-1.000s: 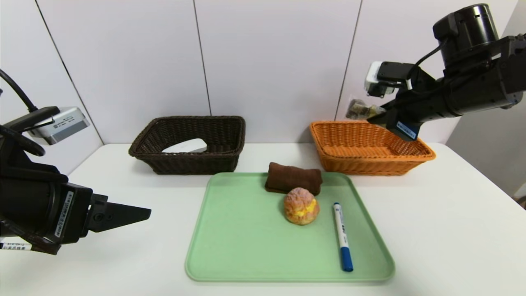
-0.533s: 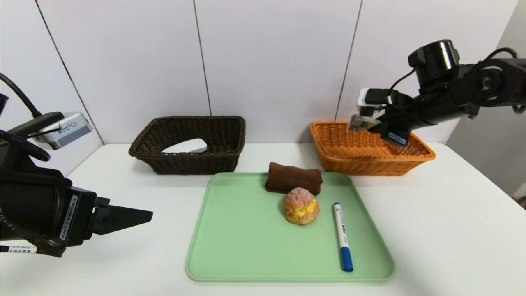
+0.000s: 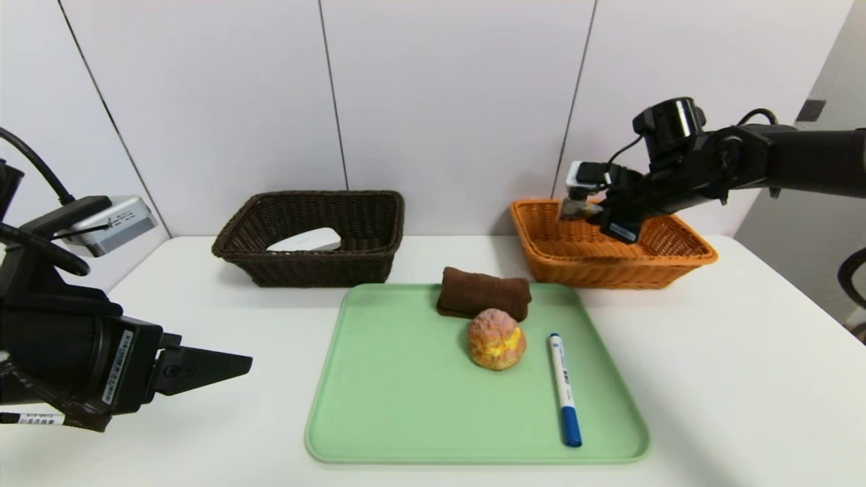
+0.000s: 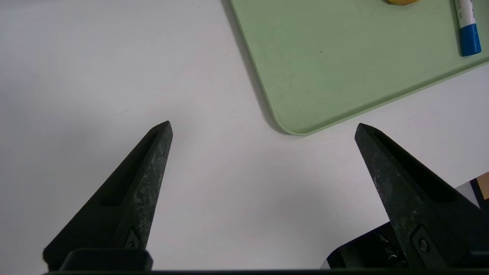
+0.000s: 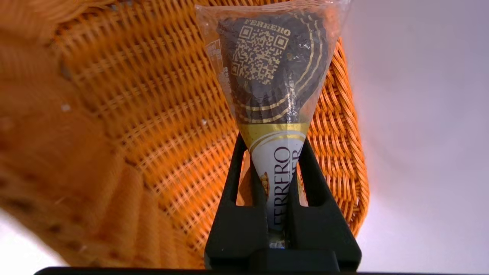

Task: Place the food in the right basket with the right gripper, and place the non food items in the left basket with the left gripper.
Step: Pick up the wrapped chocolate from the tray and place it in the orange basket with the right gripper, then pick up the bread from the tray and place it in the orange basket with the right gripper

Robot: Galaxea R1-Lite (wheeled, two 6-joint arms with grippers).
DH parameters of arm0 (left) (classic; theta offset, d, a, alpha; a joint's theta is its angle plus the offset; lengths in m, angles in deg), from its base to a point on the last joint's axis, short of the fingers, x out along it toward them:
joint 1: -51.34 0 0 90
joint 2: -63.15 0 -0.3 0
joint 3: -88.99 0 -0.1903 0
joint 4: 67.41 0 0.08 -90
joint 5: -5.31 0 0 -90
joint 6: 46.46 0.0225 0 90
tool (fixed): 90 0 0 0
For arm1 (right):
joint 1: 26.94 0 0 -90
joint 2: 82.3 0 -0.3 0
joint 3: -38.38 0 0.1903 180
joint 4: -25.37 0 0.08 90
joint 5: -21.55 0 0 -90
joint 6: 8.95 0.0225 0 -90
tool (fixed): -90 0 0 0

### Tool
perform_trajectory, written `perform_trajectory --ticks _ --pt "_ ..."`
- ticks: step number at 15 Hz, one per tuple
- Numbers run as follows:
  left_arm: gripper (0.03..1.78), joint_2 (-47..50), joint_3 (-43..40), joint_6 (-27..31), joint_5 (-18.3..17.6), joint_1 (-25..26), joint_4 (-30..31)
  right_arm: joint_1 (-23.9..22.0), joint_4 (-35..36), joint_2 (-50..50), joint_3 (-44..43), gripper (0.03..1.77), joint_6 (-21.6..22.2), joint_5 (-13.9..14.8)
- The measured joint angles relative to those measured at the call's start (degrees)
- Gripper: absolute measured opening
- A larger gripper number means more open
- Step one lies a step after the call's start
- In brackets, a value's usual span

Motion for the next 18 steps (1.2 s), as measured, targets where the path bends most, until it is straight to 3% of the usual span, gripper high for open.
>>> perform_trajectory --ticks 7,12,18 --pt "1.69 -0.26 -1.41 -0.44 -0.12 0.00 3.28 -0.11 0.33 5.29 -2.84 0.17 0.28 0.04" --pt "1.69 -0.33 -1.41 -0.46 -0.12 0.00 3.25 -0.37 0.49 6.12 -2.93 0.89 0.34 0.56" --pt "1.69 -0.22 -1.40 -0.49 -0.15 -0.05 3.28 -0.30 0.94 3.39 -3.41 1.33 5.35 0.48"
